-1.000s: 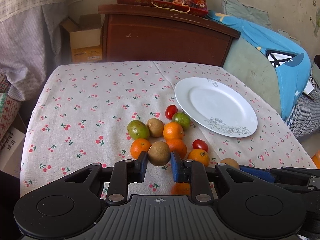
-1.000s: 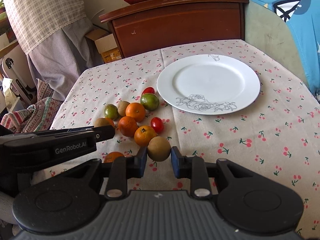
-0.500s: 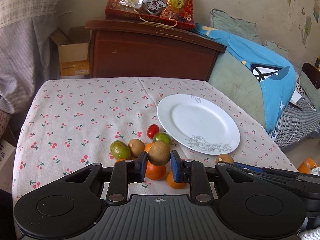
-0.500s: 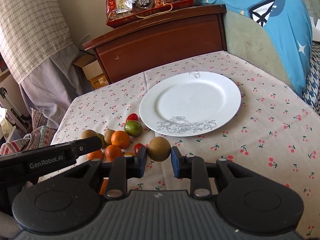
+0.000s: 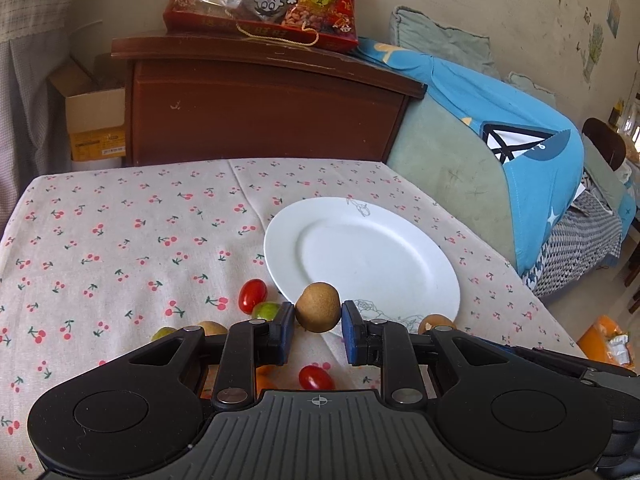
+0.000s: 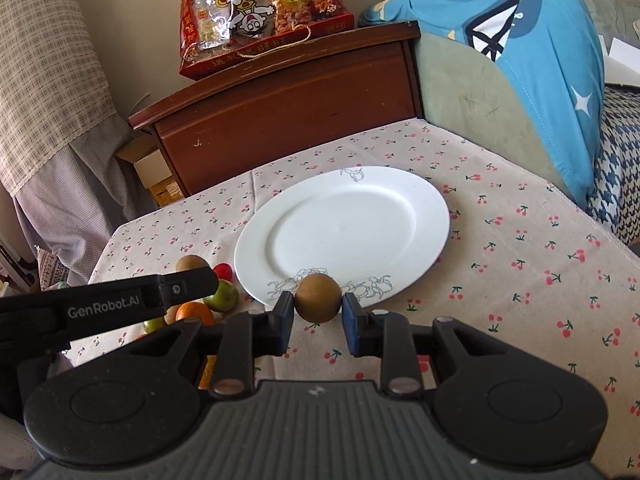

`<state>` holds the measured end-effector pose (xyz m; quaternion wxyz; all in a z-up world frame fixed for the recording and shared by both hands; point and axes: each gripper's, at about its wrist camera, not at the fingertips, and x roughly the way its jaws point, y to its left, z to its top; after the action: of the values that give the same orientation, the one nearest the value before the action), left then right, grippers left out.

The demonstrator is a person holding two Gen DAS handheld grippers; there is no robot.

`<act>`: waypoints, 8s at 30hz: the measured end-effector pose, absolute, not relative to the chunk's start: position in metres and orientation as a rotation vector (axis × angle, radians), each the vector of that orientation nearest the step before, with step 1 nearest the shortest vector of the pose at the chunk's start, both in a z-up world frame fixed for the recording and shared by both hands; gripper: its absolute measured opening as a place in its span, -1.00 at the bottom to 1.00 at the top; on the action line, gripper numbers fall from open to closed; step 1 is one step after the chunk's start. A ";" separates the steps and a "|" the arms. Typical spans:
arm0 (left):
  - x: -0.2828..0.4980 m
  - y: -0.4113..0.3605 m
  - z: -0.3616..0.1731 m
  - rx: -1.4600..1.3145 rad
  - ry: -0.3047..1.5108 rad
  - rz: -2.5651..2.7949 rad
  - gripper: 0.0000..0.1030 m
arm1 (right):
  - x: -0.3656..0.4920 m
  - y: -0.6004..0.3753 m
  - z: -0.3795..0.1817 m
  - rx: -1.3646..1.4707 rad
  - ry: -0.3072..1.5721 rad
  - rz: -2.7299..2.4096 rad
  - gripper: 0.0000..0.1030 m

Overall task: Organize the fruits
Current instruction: 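Carry both kiwis onto the white plate and open both grippers, then grasp an orange mandarin from the pile with the left gripper, then grasp another mandarin with the right gripper while the left gripper lifts its mandarin, then lower both mandarins onto the plate beside the kiwis and open both grippers, then grasp a third mandarin with the left gripper while the right gripper approaches a cherry tomato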

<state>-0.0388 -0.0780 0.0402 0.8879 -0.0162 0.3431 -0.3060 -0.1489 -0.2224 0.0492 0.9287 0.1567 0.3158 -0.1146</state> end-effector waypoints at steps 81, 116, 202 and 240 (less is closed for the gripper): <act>-0.109 -0.034 0.006 0.168 0.797 -0.607 -0.17 | -0.147 -0.180 0.028 0.346 0.759 0.006 -0.23; -0.105 -0.025 0.008 0.153 0.762 -0.531 -0.44 | -0.135 -0.170 0.020 0.286 0.759 -0.009 -0.43; -0.020 -0.040 0.059 -0.074 0.669 -0.491 0.05 | -0.141 -0.227 0.037 0.437 0.649 -0.209 -0.30; -0.046 -0.009 0.010 0.025 0.780 -0.431 0.01 | -0.133 -0.183 0.021 0.311 0.722 -0.053 -0.31</act>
<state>-0.0461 -0.0089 0.0103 0.9022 0.0120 0.3773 -0.2086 -0.1331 -0.1834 0.0209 0.9233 0.1515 0.3519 -0.0258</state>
